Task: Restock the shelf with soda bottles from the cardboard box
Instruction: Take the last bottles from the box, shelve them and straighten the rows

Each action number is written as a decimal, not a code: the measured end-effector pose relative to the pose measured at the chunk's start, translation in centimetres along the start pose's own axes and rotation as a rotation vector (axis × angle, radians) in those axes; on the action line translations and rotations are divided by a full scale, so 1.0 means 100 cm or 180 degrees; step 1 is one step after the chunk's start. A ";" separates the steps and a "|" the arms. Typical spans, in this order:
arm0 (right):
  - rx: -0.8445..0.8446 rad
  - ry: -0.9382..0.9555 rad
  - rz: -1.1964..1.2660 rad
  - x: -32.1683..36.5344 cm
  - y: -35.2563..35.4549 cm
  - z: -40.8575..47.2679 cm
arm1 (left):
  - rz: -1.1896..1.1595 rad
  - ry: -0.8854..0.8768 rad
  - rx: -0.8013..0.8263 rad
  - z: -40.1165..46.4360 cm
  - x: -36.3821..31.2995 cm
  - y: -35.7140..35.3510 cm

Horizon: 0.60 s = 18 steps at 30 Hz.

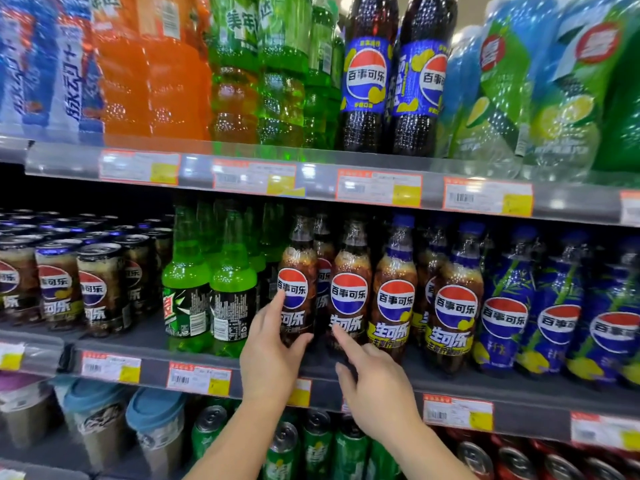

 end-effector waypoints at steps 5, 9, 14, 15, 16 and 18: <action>0.0004 -0.0049 -0.0055 -0.002 0.000 0.000 | -0.0203 -0.0062 0.0104 0.003 0.009 0.000; -0.0009 -0.0042 -0.0094 -0.001 -0.001 0.000 | -0.0205 -0.0201 0.0156 0.006 0.014 -0.001; -0.0026 -0.0053 -0.0148 -0.001 0.001 -0.001 | -0.0134 -0.0273 0.0202 0.007 0.014 -0.001; -0.0022 -0.0069 -0.0135 -0.001 0.001 -0.001 | -0.0137 -0.0276 0.0204 0.007 0.015 -0.002; -0.0005 -0.0094 -0.0122 -0.001 0.000 -0.001 | -0.0165 -0.0264 0.0225 0.007 0.016 -0.002; -0.0020 -0.0100 -0.0120 -0.001 0.000 -0.001 | -0.0258 -0.0230 0.0272 0.008 0.020 -0.005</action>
Point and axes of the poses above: each hand's wrist, its own z-axis towards the middle knuckle, its own y-axis out of the back of the hand, x = y × z, the point moved 6 cm from there along z, towards the middle knuckle, and after that the axes turned 1 degree about y, right-handed, at the moved point
